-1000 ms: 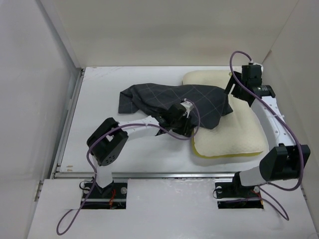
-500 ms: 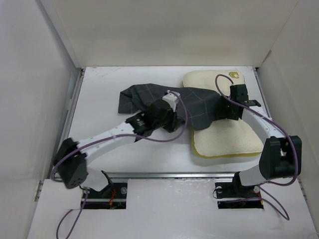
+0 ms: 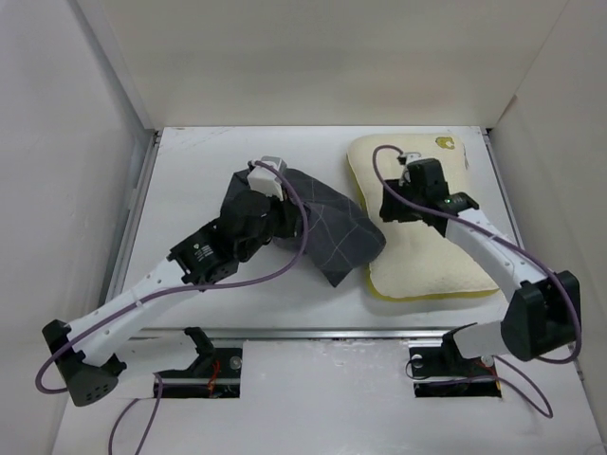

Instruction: Put the pillow into the pillowcase

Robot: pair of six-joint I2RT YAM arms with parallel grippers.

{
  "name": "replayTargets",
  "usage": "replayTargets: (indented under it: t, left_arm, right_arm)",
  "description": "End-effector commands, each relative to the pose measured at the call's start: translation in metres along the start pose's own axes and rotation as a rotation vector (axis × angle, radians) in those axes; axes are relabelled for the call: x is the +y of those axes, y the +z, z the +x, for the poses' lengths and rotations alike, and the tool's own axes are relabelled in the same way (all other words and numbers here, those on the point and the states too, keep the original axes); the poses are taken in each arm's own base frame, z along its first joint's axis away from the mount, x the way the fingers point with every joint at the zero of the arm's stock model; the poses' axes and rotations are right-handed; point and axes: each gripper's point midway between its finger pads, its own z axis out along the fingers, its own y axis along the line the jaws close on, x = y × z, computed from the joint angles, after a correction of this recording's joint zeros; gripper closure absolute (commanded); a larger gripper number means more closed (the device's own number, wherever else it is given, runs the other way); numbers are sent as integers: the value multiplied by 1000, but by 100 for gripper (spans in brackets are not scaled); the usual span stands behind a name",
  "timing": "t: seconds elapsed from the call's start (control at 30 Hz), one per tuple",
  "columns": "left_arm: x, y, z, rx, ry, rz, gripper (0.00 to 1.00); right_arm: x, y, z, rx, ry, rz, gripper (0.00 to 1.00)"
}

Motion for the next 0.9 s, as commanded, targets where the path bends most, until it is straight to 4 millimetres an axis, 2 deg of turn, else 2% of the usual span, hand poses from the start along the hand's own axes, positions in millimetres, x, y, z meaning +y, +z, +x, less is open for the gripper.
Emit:
replayTargets:
  t: [0.0,0.07,0.13,0.17,0.2,0.27,0.3,0.4,0.43,0.5,0.53,0.57,0.6,0.67,0.7,0.77,0.87]
  left_arm:
    - [-3,-7,-26,-47,-15,-18,100]
    - [-6,-7,-34,-59,-11,-12,100]
    - [-6,-3,-34,-58,0,-23,100]
    - [-7,-2,-36,-58,9,-23,100]
    - [-7,-2,-36,-58,9,-23,100]
    - [-7,0,-37,-58,20,-23,100]
    - [-7,0,-37,-58,20,-23,100]
    - [-9,6,-35,-46,25,-29,100]
    - [-9,6,-35,-46,25,-29,100]
    - [-14,10,-37,-41,34,-18,100]
    - [-14,10,-37,-41,35,-18,100]
    - [-15,8,-42,-51,30,-13,100]
    - [-14,11,-37,-35,37,-21,100]
    - [-16,10,-41,-42,34,-17,100]
    - [-16,10,-41,-42,34,-17,100]
    - [-17,10,-43,-38,36,-19,100]
    - [-16,10,-41,-30,39,-23,100]
  right_arm:
    - [47,-29,16,-16,-150,-131,37]
    - [64,-40,42,19,-186,-133,28]
    - [71,-58,63,53,-169,-144,24]
    - [78,-71,79,77,-166,-163,24]
    - [81,-72,93,115,-185,-176,24]
    - [94,-89,108,129,-169,-257,23]
    - [93,-90,127,170,-165,-278,23]
    - [113,-101,146,184,-183,-416,23]
    - [121,-99,151,177,-190,-457,21]
    - [139,-104,152,156,-207,-552,19]
    - [150,-104,159,163,-216,-594,19]
    - [164,-102,148,108,-219,-635,18]
    - [170,-99,148,97,-213,-650,18]
    - [186,-91,130,-8,-200,-664,12]
    - [190,-82,134,-7,-207,-664,11]
    - [203,-74,121,-94,-200,-663,8]
    - [214,-54,116,-174,-205,-607,5]
